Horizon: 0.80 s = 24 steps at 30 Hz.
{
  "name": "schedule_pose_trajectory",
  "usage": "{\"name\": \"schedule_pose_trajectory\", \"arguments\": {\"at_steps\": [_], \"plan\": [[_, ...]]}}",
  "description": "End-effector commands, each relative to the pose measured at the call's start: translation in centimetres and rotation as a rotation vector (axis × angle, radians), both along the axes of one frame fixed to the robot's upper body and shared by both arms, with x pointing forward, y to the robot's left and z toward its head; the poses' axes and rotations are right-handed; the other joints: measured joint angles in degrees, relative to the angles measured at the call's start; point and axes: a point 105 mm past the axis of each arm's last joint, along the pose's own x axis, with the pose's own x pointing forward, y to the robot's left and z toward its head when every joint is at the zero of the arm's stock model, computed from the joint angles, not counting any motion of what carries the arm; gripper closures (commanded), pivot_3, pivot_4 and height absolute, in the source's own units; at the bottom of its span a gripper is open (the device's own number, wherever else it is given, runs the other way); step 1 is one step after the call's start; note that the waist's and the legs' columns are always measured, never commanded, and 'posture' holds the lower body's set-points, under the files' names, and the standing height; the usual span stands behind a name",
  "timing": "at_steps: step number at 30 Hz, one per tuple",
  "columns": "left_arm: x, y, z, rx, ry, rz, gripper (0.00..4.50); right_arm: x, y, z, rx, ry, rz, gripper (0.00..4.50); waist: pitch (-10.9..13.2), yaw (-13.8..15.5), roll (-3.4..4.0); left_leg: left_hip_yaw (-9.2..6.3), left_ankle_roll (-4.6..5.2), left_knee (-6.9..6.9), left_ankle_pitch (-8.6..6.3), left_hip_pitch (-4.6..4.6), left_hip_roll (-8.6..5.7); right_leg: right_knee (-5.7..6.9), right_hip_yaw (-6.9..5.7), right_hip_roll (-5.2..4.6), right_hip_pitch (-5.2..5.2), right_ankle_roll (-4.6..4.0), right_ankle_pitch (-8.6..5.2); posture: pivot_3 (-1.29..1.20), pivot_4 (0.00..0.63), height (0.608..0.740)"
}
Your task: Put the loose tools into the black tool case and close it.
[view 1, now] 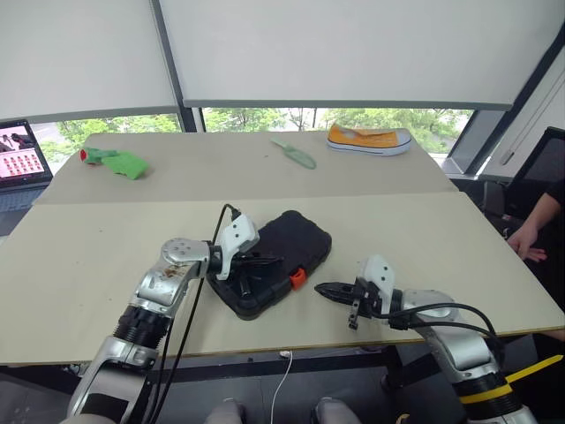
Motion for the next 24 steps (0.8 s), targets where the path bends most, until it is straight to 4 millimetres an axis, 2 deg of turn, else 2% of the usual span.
{"name": "schedule_pose_trajectory", "arguments": {"at_steps": [1,7,16,24], "plan": [[-1.1,1.1,-4.5,0.079,0.156,0.038,4.5,1.3,1.6,1.1,0.023,-0.05,0.01,4.46,0.0,0.0,0.01,-0.01,0.0,-0.01,0.0,0.0,0.0,0.0,0.02,0.01,0.0,0.0,0.0,0.0,0.15,0.74],[-1.1,1.3,-4.5,0.081,0.154,0.043,4.5,2.1,2.8,1.6,0.053,-0.054,0.022,4.46,-0.01,-0.29,-0.01,0.0,0.0,-0.03,0.0,0.01,0.06,0.0,0.07,0.1,-0.02,-0.03,0.01,0.0,0.15,0.74],[-0.9,1.9,-4.6,0.049,0.151,0.077,4.5,1.9,2.9,0.1,0.028,0.042,0.022,4.46,-0.04,-0.93,0.03,-0.07,-0.36,-0.07,-0.22,0.11,0.12,0.01,0.09,0.21,-0.01,-0.16,0.01,0.0,0.15,0.74],[-1.1,2.0,-4.8,0.054,0.159,0.082,4.5,2.6,4.0,1.0,0.049,0.01,0.027,4.46,-0.05,-1.0,0.05,-0.07,-0.39,-0.11,-0.24,0.1,0.11,0.0,0.09,0.21,-0.05,-0.18,-0.01,0.0,0.15,0.74]]}}
